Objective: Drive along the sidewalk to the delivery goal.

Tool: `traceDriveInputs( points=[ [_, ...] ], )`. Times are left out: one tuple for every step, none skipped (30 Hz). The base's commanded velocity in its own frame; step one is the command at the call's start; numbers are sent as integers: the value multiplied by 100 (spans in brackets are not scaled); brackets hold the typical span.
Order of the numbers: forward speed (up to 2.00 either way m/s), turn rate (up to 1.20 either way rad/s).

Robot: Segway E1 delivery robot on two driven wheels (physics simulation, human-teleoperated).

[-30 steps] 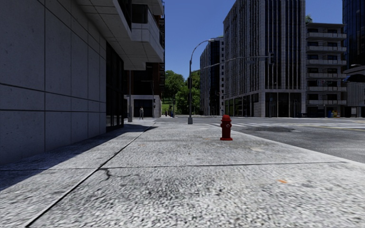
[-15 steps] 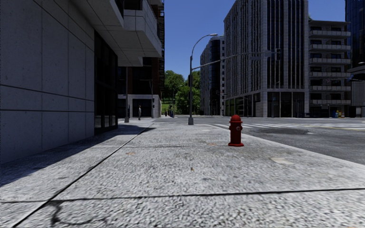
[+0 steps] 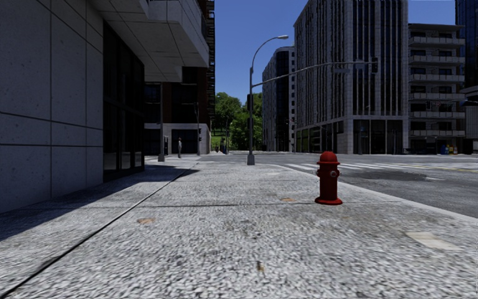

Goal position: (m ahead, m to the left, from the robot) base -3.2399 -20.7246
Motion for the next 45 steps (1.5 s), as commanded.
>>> traceDriveInputs(
  points=[
    [200, 0],
    [200, 0],
    [200, 0],
    [200, 0],
    [200, 0],
    [200, 0],
    [200, 0],
    [200, 0],
    [200, 0],
    [200, 0],
    [200, 0],
    [200, 0],
    [200, 0],
    [200, 0],
    [200, 0],
    [200, 0],
    [200, 0],
    [200, 0],
    [200, 0],
    [200, 0],
    [200, 0],
    [200, 0],
    [200, 0],
    [200, 0],
    [200, 0],
    [200, 0],
    [200, 0],
    [200, 0],
    [200, 0],
    [200, 0],
    [200, 0],
    [200, 0],
    [200, 0],
    [200, 0],
    [200, 0],
    [200, 0],
    [200, 0],
    [200, 0],
    [200, 0],
    [200, 0],
    [200, 0],
    [200, 0],
    [200, 0],
    [200, 0],
    [200, 0]
  ],
)
